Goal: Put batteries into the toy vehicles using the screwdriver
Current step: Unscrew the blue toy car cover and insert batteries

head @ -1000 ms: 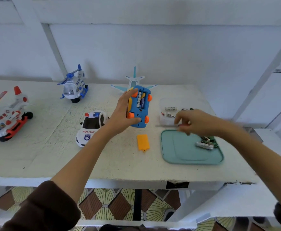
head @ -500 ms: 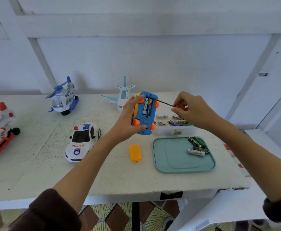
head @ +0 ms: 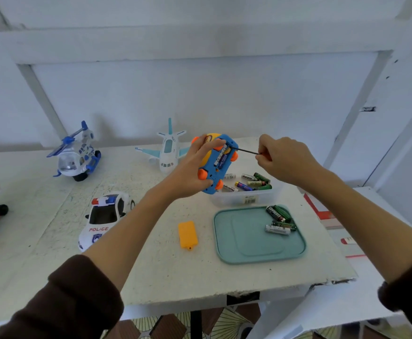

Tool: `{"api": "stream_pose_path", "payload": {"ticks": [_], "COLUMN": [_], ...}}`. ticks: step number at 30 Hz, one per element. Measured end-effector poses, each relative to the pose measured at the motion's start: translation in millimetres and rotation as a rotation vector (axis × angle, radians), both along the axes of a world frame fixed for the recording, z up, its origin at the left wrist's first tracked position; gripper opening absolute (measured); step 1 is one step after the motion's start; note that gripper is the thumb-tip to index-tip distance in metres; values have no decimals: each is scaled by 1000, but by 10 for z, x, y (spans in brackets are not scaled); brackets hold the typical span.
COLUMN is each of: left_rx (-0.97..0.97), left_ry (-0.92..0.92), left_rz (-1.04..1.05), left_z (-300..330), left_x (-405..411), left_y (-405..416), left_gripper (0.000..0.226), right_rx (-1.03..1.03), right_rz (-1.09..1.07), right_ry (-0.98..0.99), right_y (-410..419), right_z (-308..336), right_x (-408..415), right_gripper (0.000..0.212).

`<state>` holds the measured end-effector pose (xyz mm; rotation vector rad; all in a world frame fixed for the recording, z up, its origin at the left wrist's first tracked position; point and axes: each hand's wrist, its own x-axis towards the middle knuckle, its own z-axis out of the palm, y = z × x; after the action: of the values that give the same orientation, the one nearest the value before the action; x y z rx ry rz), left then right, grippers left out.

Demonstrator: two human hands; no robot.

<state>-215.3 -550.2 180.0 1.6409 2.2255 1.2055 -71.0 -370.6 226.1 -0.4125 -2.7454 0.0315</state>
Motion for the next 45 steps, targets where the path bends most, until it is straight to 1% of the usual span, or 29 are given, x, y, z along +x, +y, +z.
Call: {"api": "stream_pose_path", "payload": {"ticks": [7,12,17,20,22,25,28,33,39,42,45], "left_rx": [-91,-111,-154,-158,-159,-135,-62,24,62,100,155], "left_ry": [44,73,115,94,84,25,-69,-151,-148,-162,-270], "left_rz": [-65,-84,-88,-78,-73,-42,-31,13,29,67,84], "left_z": [122,115,66,93,107,85,58,59,46,2,-36], "left_x": [-199,-260,-352,-404,-417,-406,-378,-342,-275,-258,-243], "left_y": [308,441,539,585,619,642,634,601,588,590,596], "left_gripper": [87,84,80,81,82,83,87,84,85,85,84], "right_rx": [-88,-116,-107,-46,-35,-90,-181,-285,-319,-288,-270], "right_rz": [-45,-70,-75,-106,-126,-117,-80,-49,-46,-50,-32], "right_ry": [6,-9,-78,-144,-119,-60,-51,3,11,31,71], "right_y": [289,428,502,536,546,476,322,137,64,31,-19], "right_z": [57,34,13,35,19,-42,-113,-169,-212,-254,-322], "right_x": [-77,-49,27,92,120,91,21,-98,-188,-199,-192], "right_gripper": [12,11,14,14,14,14,16,18,18,18,19]}}
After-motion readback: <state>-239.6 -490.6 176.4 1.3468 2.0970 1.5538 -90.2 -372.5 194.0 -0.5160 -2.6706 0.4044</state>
